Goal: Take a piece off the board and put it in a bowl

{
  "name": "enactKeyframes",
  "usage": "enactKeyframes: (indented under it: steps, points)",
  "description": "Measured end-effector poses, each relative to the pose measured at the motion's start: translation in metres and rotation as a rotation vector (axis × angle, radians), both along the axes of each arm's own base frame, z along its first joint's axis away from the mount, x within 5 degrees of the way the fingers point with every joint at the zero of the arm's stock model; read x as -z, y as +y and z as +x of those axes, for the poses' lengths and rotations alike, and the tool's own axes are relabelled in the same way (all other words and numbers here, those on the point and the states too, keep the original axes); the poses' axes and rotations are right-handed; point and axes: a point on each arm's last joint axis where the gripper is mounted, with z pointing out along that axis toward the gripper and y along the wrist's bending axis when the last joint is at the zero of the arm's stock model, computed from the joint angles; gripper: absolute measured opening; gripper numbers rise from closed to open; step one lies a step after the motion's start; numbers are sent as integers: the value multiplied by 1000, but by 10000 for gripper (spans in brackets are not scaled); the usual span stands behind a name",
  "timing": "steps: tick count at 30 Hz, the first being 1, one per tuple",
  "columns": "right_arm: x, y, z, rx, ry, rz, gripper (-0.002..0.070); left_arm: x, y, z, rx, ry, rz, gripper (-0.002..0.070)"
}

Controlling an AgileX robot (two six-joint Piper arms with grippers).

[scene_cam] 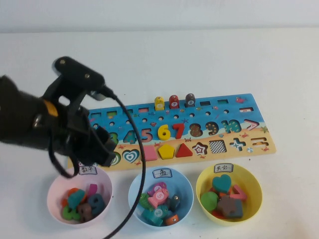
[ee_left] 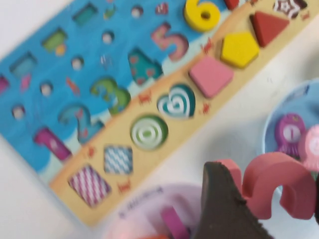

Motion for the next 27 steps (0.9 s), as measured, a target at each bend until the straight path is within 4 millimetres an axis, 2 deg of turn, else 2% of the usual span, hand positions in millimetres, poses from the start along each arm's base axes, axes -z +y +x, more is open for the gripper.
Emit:
enactKeyframes:
  steps: [5, 8, 11, 17, 27]
  points:
    - [0, 0, 0, 0, 0, 0, -17, 25, 12, -23, -60, 76, -5, 318]
    - [0, 0, 0, 0, 0, 0, -17, 44, 16, -31, -82, 140, 16, 318]
    - [0, 0, 0, 0, 0, 0, -17, 53, 18, -36, -108, 179, 20, 318]
    - [0, 0, 0, 0, 0, 0, -17, 56, 21, -34, -178, 191, 23, 318]
    - [0, 0, 0, 0, 0, 0, -17, 82, 19, -18, -265, 260, 87, 318]
